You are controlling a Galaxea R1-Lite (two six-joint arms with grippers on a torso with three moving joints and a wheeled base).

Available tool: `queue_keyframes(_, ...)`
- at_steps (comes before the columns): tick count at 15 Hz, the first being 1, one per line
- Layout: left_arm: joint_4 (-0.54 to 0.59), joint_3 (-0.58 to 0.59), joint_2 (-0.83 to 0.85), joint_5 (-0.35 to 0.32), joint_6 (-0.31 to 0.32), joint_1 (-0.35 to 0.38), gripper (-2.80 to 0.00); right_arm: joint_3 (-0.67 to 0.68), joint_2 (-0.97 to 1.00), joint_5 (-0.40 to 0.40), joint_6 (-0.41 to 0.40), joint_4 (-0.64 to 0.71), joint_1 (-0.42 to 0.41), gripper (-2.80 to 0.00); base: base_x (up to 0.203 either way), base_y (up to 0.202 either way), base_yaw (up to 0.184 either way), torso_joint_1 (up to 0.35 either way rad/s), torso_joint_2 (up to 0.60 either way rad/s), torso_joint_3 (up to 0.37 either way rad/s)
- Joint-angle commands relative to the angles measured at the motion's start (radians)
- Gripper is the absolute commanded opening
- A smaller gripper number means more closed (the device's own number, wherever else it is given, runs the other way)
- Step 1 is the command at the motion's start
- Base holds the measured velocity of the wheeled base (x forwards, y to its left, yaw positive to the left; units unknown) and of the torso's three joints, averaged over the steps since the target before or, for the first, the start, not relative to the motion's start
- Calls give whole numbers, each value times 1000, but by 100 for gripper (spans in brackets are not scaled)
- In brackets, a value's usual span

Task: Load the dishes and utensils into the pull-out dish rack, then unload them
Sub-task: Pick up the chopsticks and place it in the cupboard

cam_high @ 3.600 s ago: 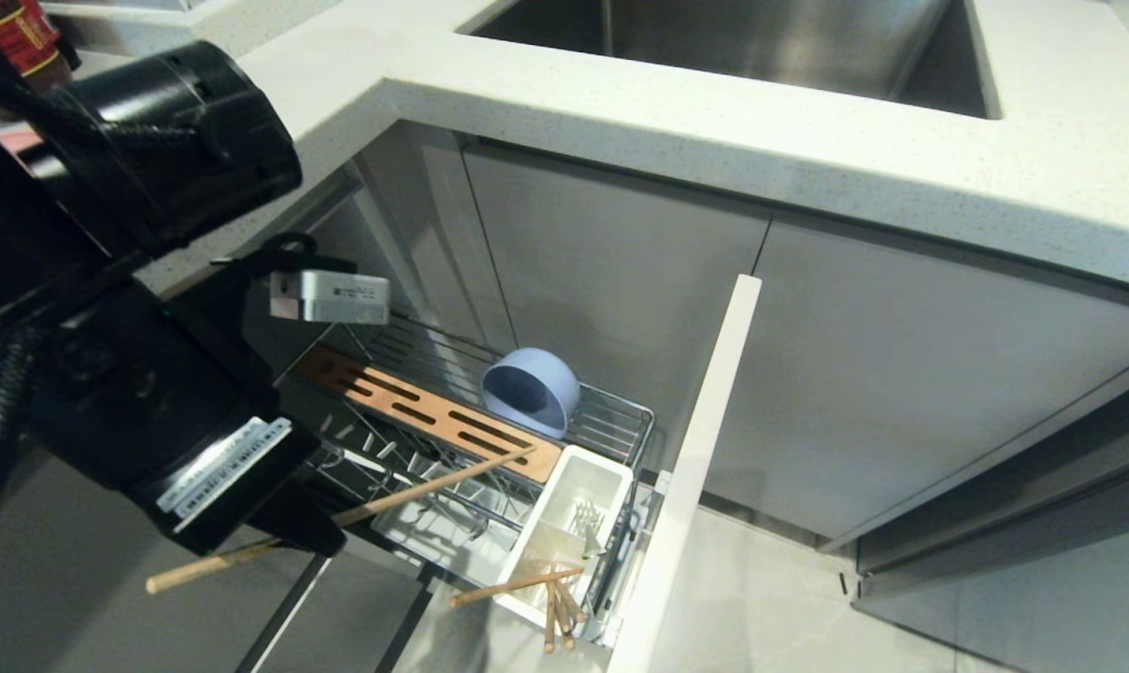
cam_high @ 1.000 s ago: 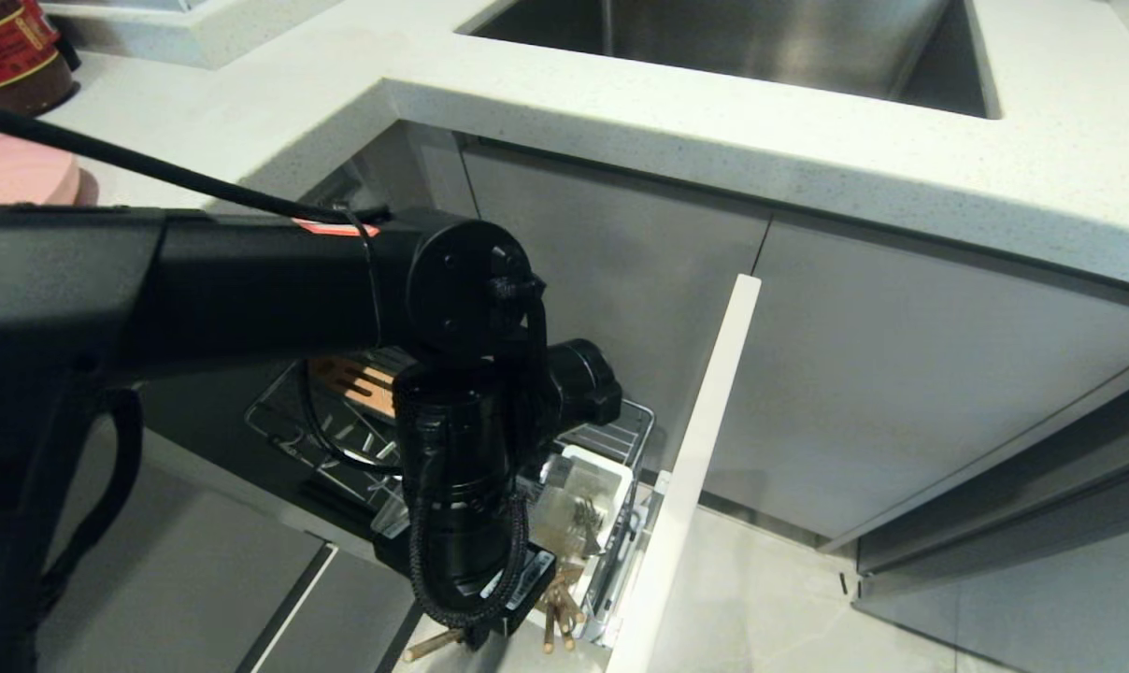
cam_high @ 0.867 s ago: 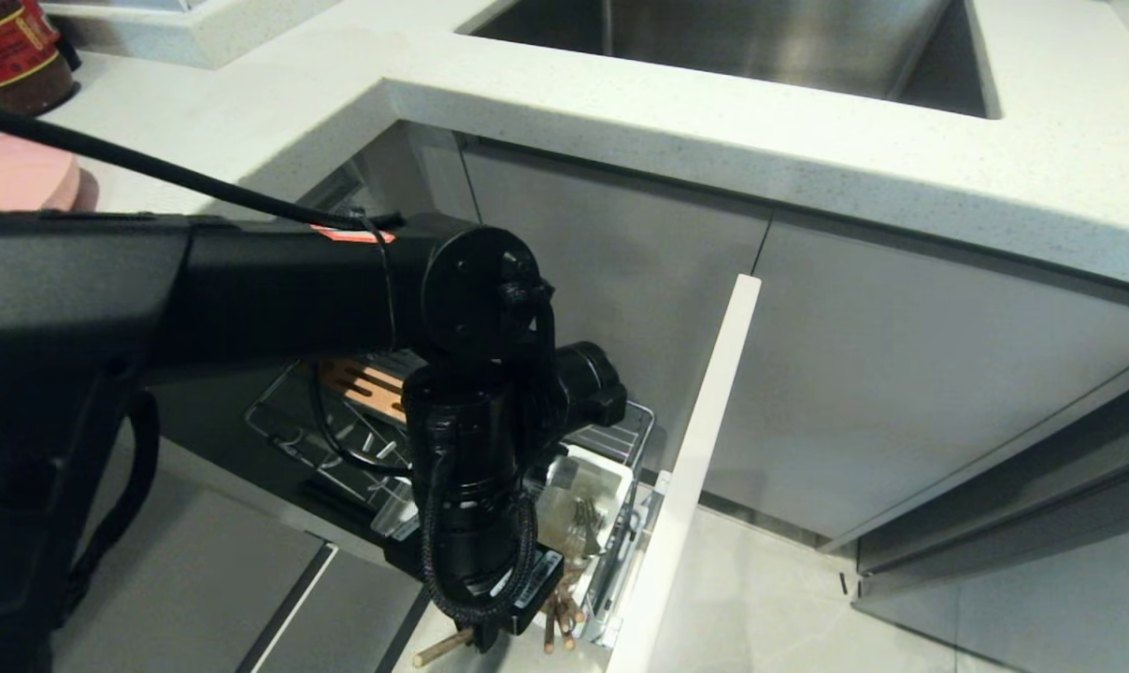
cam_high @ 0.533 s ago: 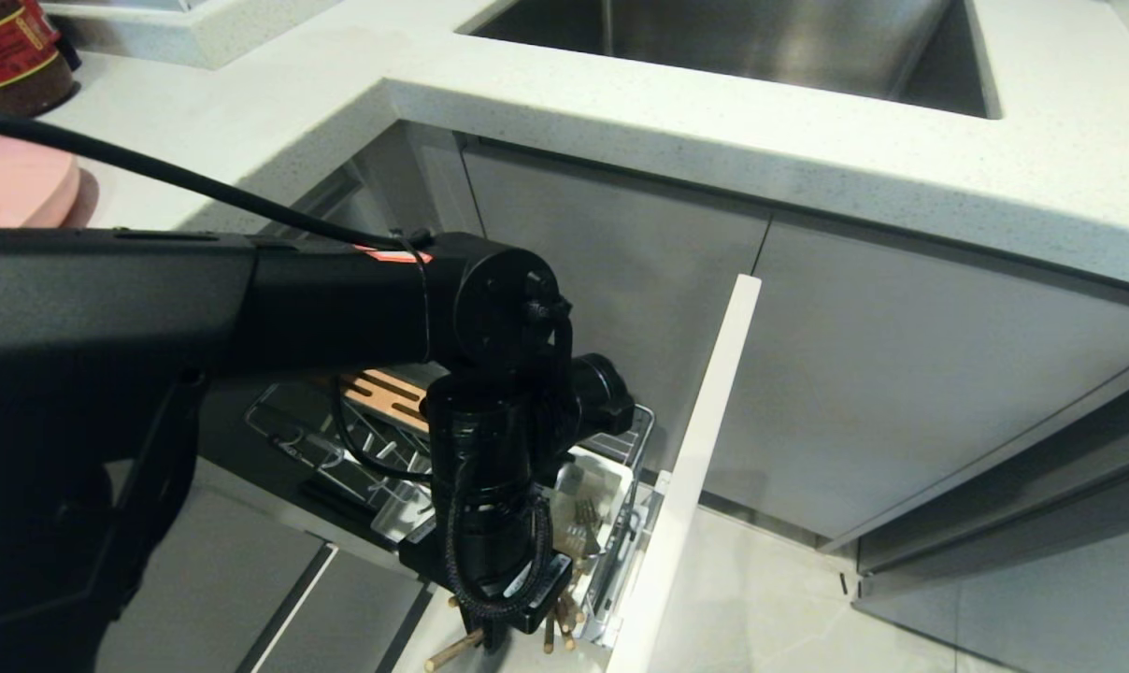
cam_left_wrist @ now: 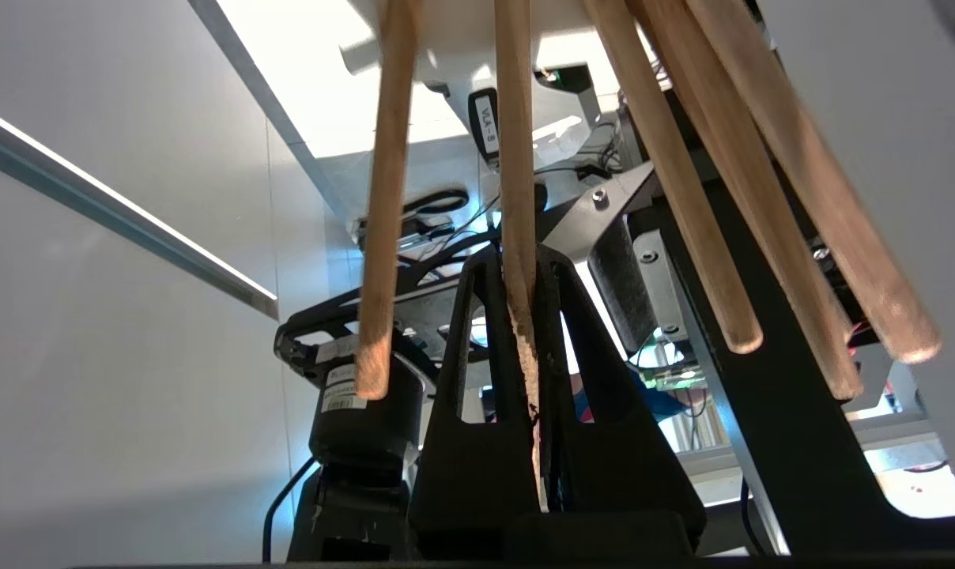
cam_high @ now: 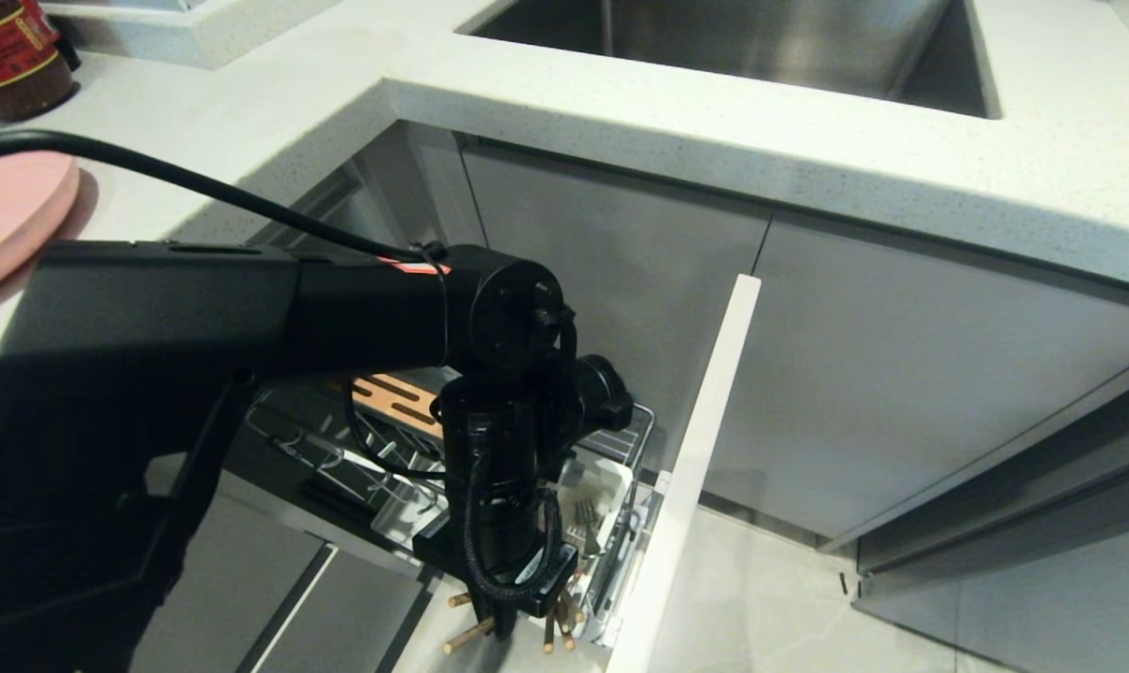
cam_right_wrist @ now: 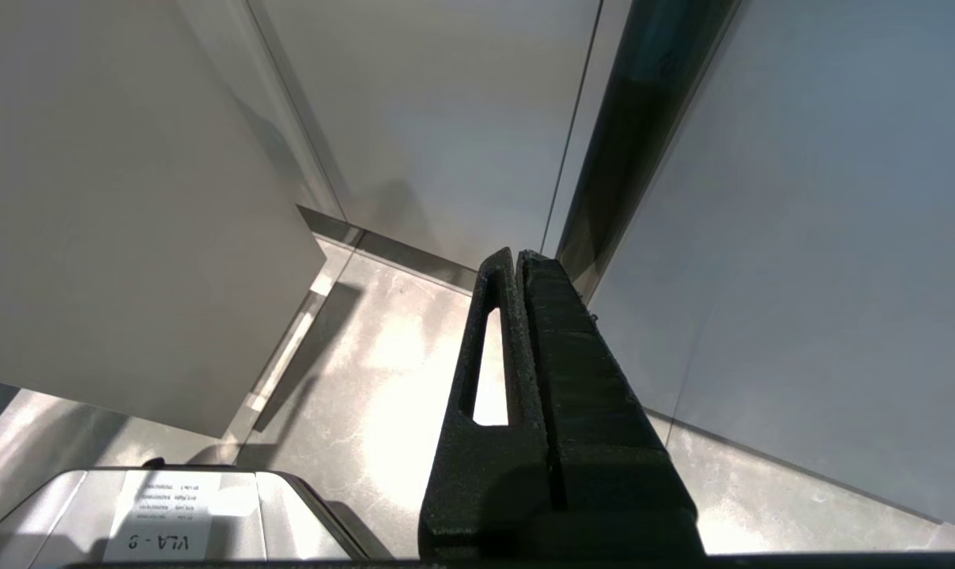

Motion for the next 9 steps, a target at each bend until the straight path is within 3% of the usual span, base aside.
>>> queue_keyframes(1, 8, -3, 6, 0, -2, 6, -280, 0, 0, 0, 0, 0, 0, -280, 0, 0, 0, 0, 0, 0)
queue_keyframes(6, 10, -11, 13, -1, -2, 9, -280, 0, 0, -1, 0, 0, 0, -280, 0, 0, 0, 0, 0, 0)
queue_keyframes(7, 10, -11, 12, -1, -2, 9, 0, 0, 0, 0, 0, 0, 0, -280, 0, 0, 0, 0, 0, 0)
queue_keyframes(9, 11, -22, 9, -3, -10, 9, 0, 0, 0, -1, 0, 0, 0, -280, 0, 0, 0, 0, 0, 0)
